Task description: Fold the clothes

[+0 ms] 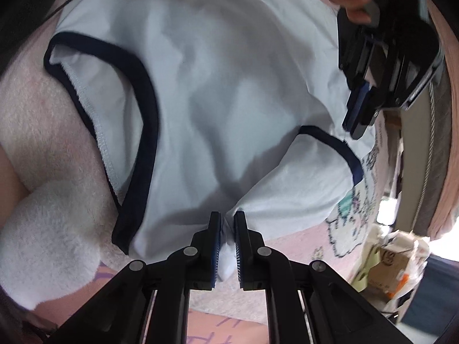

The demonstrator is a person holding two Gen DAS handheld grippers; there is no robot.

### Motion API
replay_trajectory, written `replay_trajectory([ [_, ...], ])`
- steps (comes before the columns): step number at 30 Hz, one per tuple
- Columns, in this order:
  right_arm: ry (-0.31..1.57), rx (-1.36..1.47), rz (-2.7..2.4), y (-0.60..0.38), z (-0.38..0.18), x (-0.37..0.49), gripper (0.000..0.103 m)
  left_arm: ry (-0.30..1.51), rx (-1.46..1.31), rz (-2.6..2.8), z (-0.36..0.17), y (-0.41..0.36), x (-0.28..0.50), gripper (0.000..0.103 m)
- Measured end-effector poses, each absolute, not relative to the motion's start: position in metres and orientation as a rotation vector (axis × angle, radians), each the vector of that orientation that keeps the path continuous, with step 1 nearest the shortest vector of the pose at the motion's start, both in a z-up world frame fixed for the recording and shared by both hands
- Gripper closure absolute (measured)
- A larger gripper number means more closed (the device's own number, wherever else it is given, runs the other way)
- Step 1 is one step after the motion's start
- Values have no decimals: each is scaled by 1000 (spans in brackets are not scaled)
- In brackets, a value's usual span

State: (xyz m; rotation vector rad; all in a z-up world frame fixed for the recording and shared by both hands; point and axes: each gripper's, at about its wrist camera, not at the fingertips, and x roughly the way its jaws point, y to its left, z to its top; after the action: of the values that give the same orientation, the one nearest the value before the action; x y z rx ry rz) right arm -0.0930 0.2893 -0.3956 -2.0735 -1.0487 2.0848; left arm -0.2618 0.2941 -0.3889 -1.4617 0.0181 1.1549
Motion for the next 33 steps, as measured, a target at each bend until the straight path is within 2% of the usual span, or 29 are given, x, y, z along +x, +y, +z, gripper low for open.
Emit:
replay_trajectory([
  [2,-960,-2090,2123,293,-392,-94,82,44,-1444,1147,-385,293,-253,97],
  [4,-886,-2099,2162,297,-386,-94,76,77,-1438,1136,-386,294,-244,97],
  [12,-807,-2094,2144,308,-386,-84,75,195,-1407,1151,-389,292,-224,97],
  [15,-779,-2095,2135,311,-389,-83,75,293,-1283,1199,-376,291,-212,93],
  [16,-765,-2099,2136,312,-390,-83,75,335,-1233,1215,-371,290,-208,88],
  [18,-749,-2102,2141,314,-390,-82,75,429,-1108,1199,-363,288,-193,69],
  [19,-745,-2103,2142,315,-390,-82,75,475,-1065,1190,-362,289,-186,34],
  [20,-740,-2104,2142,315,-390,-83,75,521,-1026,1182,-361,290,-178,3],
  [21,-734,-2105,2143,316,-390,-83,75,566,-986,1173,-361,291,-171,0],
  [24,-714,-2100,2151,317,-389,-85,75,613,-968,1152,-367,296,-163,0],
  [33,-703,-2082,2169,316,-384,-88,75,477,-973,1109,-359,305,-164,0],
])
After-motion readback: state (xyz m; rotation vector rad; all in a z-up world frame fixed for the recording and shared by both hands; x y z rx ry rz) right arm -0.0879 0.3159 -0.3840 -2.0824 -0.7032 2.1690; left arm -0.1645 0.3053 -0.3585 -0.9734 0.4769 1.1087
